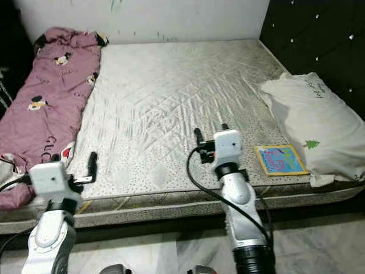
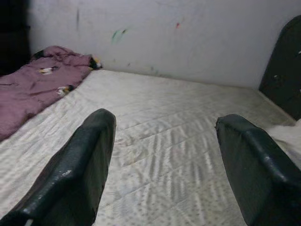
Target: Clean up the room
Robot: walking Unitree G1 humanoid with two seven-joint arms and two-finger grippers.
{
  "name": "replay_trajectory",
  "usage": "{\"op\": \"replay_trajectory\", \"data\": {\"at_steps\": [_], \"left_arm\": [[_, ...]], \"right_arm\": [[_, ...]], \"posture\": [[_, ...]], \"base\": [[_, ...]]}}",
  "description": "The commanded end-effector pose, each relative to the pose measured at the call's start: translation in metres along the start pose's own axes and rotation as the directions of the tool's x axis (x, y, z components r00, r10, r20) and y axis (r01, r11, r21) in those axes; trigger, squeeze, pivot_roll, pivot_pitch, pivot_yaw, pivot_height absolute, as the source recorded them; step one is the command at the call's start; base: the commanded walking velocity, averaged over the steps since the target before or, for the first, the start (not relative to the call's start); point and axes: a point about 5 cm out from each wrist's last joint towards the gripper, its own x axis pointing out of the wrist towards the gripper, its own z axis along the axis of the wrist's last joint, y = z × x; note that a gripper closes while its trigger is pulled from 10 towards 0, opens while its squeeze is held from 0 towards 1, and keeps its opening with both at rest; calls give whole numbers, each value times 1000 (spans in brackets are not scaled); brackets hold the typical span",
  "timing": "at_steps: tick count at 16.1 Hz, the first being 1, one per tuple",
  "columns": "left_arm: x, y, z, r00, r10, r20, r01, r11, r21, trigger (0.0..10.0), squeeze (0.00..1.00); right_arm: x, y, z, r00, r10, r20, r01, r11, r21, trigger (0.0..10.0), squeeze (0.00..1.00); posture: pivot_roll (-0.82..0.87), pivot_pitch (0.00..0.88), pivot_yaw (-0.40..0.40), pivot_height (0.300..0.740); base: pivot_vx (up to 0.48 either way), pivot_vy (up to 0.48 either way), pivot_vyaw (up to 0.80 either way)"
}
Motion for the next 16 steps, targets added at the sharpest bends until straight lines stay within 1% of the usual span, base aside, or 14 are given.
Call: {"op": "replay_trajectory", "data": {"at_steps": [1, 3, 6, 7, 9, 13, 16], "left_arm": [[-1, 2, 0, 1000, 16, 9, -16, 1000, -9, 10000, 0], [-3, -2, -5, 1000, -5, -14, 5, 1000, -1, 10000, 0], [-3, 0, -5, 1000, -6, -24, 5, 999, -36, 10000, 0], [-2, -3, -4, 999, -22, -27, 21, 998, -54, 10000, 0], [2, -5, -3, 999, -30, -23, 28, 997, -75, 10000, 0], [6, -7, -3, 999, -42, -16, 40, 996, -84, 10000, 0], [4, -5, -4, 999, -33, -22, 31, 996, -82, 10000, 0]], "right_arm": [[2, 2, -7, 999, 11, -31, -10, 1000, 29, 10000, 0], [0, 2, -11, 999, 7, -50, -5, 999, 52, 10000, 0], [-1, 4, -11, 999, 8, -48, -6, 999, 54, 10000, 0], [-3, 2, -12, 998, 0, -58, 3, 999, 54, 10000, 0], [-3, 0, -11, 998, -6, -58, 9, 999, 48, 10000, 0], [-1, -1, -8, 999, -5, -50, 7, 999, 48, 10000, 0], [-1, 1, -9, 998, 14, -57, -11, 999, 48, 10000, 0]], "posture": [[54, 0, -1, 740], [48, 0, 5, 740], [46, 0, 9, 740], [37, 0, 8, 740], [29, 6, 4, 740], [24, 6, -1, 740], [41, 9, -13, 740]], "base": [[0, 0, 0], [0, 0, 0], [0, 0, 0], [0, 0, 0], [0, 0, 0], [0, 0, 0], [0, 0, 0]]}}
